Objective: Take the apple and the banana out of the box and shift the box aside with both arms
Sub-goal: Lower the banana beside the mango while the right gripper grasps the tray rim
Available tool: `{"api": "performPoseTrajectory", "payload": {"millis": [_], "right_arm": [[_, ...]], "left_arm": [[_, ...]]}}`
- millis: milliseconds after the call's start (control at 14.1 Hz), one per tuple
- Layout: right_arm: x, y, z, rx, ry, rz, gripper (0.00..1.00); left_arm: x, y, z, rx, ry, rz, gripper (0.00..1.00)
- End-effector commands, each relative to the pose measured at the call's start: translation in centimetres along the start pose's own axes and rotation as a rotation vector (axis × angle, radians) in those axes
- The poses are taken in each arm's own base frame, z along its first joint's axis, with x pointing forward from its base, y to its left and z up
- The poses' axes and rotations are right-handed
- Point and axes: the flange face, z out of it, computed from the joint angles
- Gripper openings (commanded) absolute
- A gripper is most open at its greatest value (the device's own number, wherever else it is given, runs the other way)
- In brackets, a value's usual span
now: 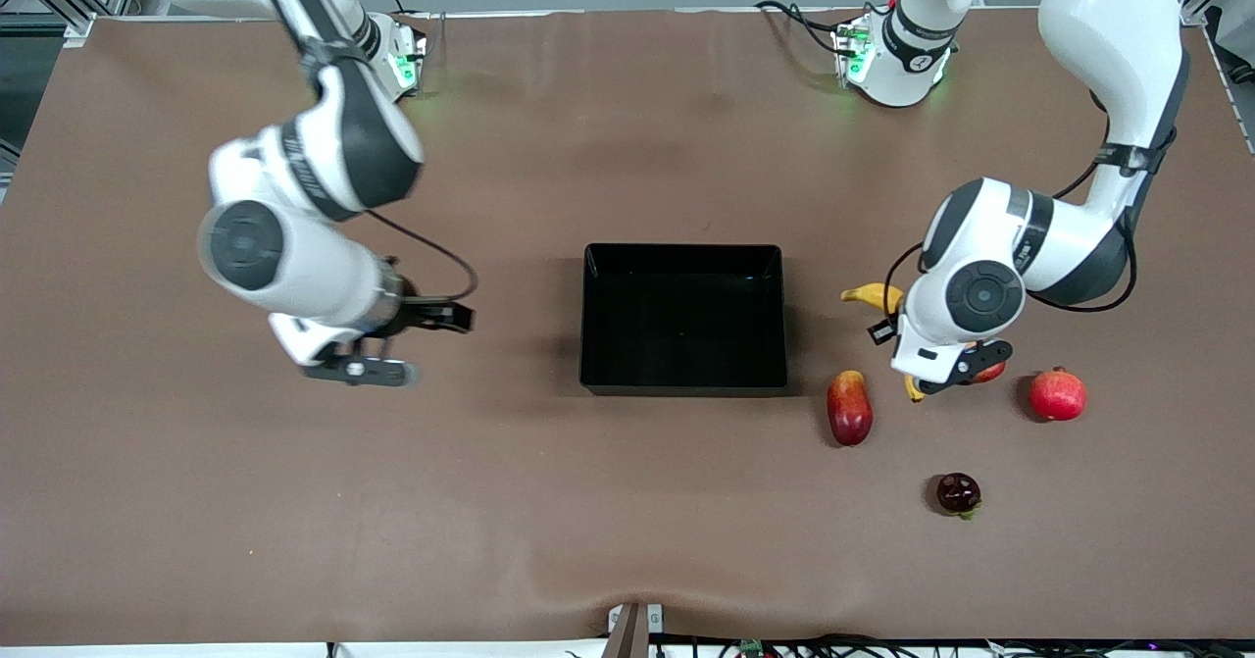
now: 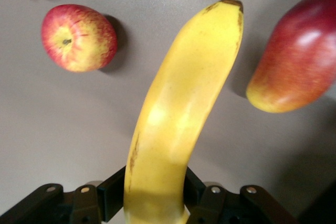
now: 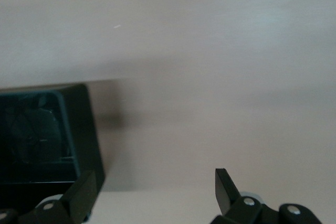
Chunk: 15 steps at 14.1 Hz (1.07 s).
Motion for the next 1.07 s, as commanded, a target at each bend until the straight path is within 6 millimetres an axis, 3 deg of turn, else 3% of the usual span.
{"api": "performPoseTrajectory", "payload": {"millis": [0,213,427,640,996], "right_arm": [[-2.1,-7.0,4.2,0.013,0.023,-0.051,1.00],[-5.4,-12.5,8.8,-0.039,0.033,-0.107,1.00],[-7.2,-15.6,12.2,-0.074,0.078,-0.166,1.00],[-7.7,-16.0,14.7,-0.095,0.077,-0.139,1.00],[-6.8,-14.1,18.7,-0.133,0.041,-0.110,1.00]], "left_arm": [[1.0,-1.3,3.0,-0.041,0.015,0.032,0.00],[3.2,-1.7,5.3,-0.082,0.077,0.044,0.00],[4.3,-1.5,7.4,-0.098,0.112,0.062,0.00],[5.5,-1.5,8.3,-0.127,0.140,0.067,0.00],[6.9,-1.3,9.3,-0.103,0.201,0.130,0.00]]}}
